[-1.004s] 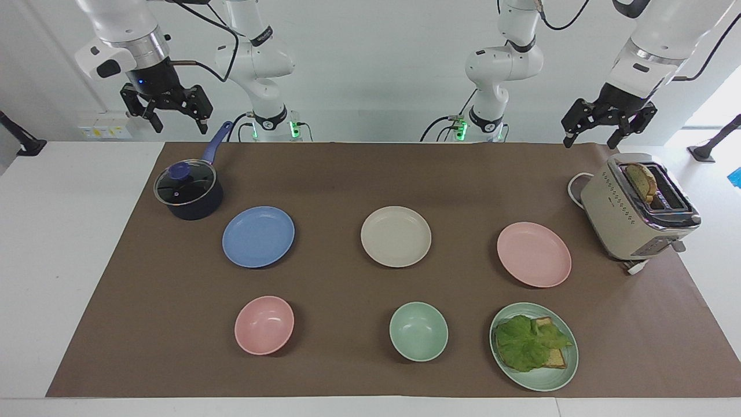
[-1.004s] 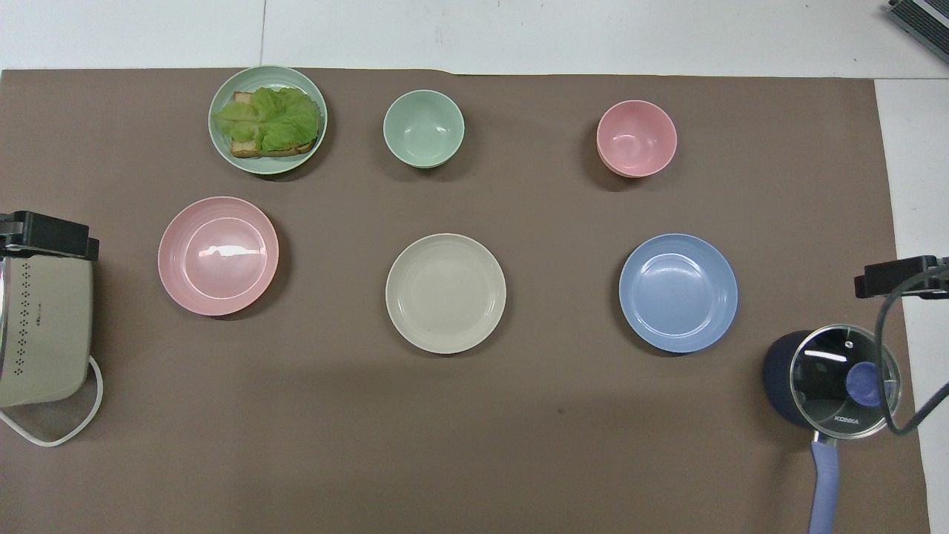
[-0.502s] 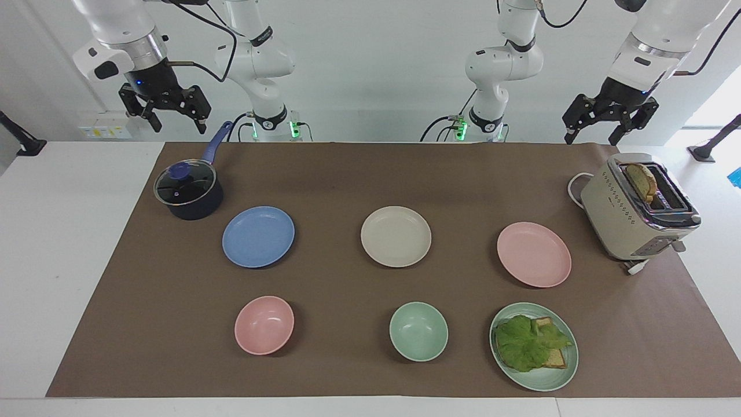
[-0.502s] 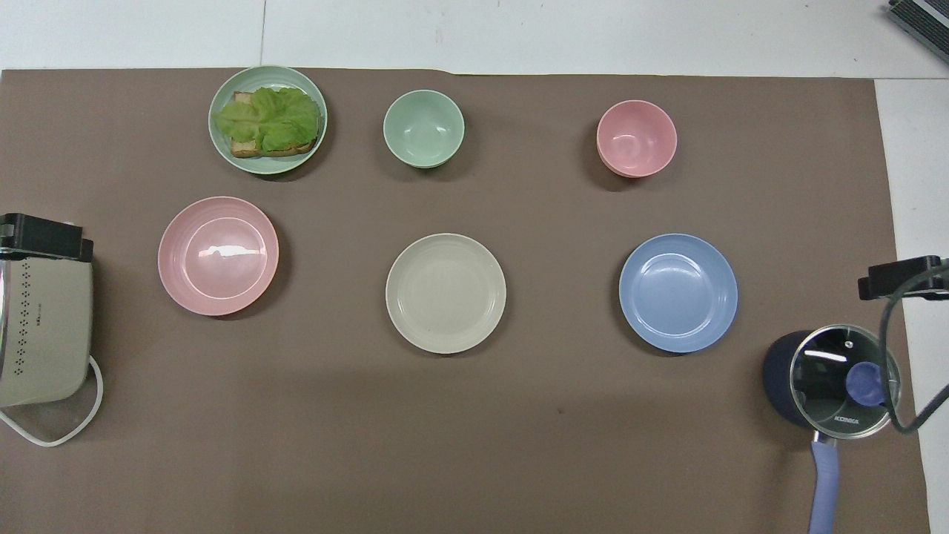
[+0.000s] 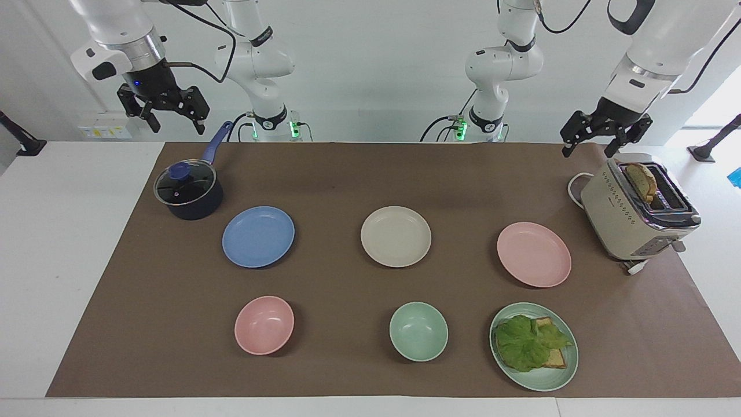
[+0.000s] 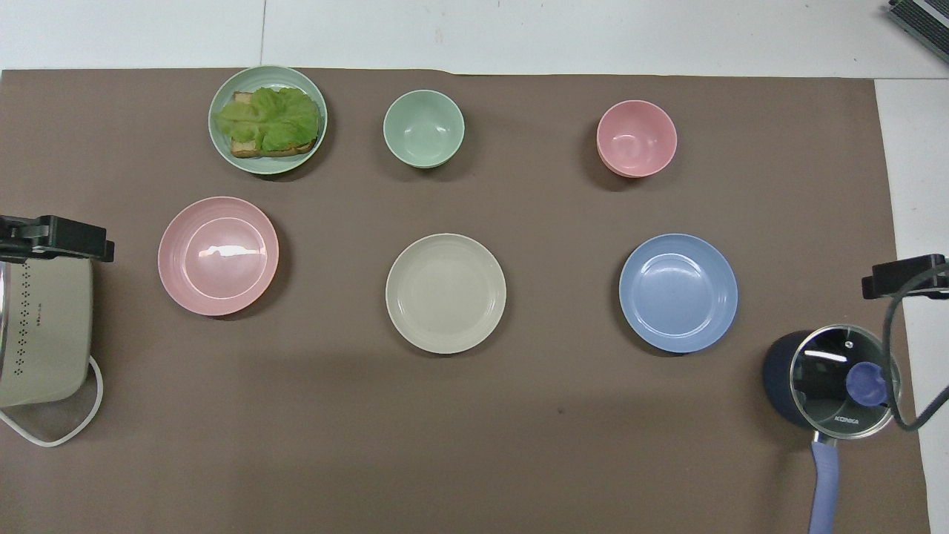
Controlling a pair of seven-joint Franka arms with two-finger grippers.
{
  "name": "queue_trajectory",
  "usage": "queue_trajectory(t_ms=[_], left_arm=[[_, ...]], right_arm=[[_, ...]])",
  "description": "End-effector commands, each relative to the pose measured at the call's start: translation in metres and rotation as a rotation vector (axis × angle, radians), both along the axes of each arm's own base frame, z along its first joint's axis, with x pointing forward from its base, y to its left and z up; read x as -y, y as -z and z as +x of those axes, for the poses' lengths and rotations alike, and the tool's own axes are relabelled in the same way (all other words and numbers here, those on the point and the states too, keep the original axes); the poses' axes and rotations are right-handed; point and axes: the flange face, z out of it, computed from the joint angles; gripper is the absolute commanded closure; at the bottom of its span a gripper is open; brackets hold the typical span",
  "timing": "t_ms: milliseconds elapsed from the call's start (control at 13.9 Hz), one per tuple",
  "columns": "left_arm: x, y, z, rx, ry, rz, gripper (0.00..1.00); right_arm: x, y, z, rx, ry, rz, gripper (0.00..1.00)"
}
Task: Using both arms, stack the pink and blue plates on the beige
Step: 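Reach the left gripper to the rim of the pink plate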
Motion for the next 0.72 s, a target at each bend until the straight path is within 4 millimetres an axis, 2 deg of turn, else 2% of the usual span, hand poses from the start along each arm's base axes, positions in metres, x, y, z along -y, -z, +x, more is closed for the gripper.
queue_trajectory(t_ms=[0, 287, 574, 646], left_arm=[[-0.009, 0.051, 0.005, 0.009, -0.016, 0.009, 0.00], [-0.039, 0.109, 0.024, -0.001, -0.030, 0.003, 0.00], [-0.050, 0.188, 0.048, -0.014, -0.026, -0.005, 0.00], [-0.053, 0.199, 0.051, -0.009, -0.031, -0.007, 0.00]], right_arm=[[0.007, -0.004, 0.001, -0.005, 0.000, -0.005, 0.00], [0.006, -0.002, 0.000, -0.008, -0.002, -0.003, 0.00], [0.006, 0.000, -0.003, -0.012, -0.002, 0.000, 0.00], [0.006, 0.000, -0.003, -0.012, -0.002, 0.000, 0.00]])
